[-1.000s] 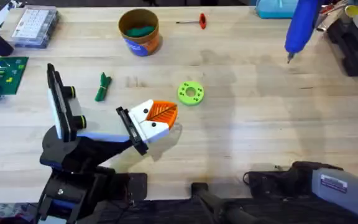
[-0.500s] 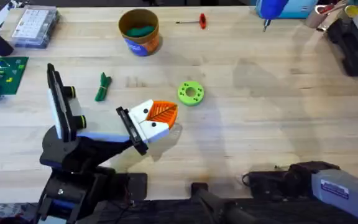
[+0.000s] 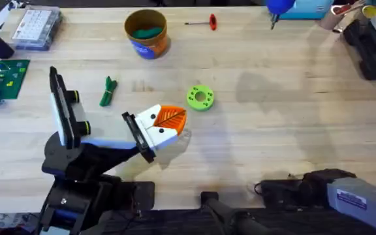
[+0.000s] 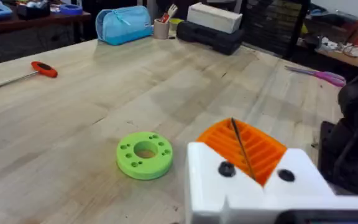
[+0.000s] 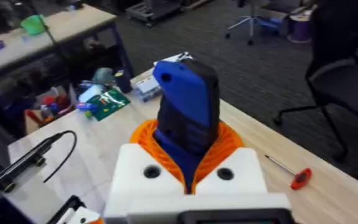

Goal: Pick up the gripper from the table and insert it into the empty holder that is missing its gripper. Then pick up a screw, insert it into the mounting hole, and use the screwdriver to tighten it. Finally, clean up the table by picking up the vegetable and placing it into the bucket.

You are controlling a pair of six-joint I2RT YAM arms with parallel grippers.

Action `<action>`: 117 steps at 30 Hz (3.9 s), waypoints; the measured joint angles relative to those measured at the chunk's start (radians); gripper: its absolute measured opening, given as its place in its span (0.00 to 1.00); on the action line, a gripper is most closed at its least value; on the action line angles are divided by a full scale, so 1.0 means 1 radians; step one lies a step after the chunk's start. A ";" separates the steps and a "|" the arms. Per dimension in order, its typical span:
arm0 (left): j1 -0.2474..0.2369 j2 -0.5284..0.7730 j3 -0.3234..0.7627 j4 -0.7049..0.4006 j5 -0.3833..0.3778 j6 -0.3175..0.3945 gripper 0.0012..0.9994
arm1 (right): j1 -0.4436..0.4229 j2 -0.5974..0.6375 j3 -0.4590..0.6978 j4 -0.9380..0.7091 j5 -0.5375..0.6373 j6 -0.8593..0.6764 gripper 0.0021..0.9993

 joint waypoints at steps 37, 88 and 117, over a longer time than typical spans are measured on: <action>0.000 0.000 0.000 0.000 0.000 0.000 0.01 | 0.565 0.125 0.003 0.258 0.094 -0.069 0.03; 0.000 0.000 0.000 0.000 0.000 0.000 0.01 | 0.708 0.060 -0.471 0.783 0.117 0.059 0.03; 0.000 0.000 0.000 0.000 0.000 0.000 0.01 | 0.741 0.082 -0.515 0.804 0.137 0.024 0.03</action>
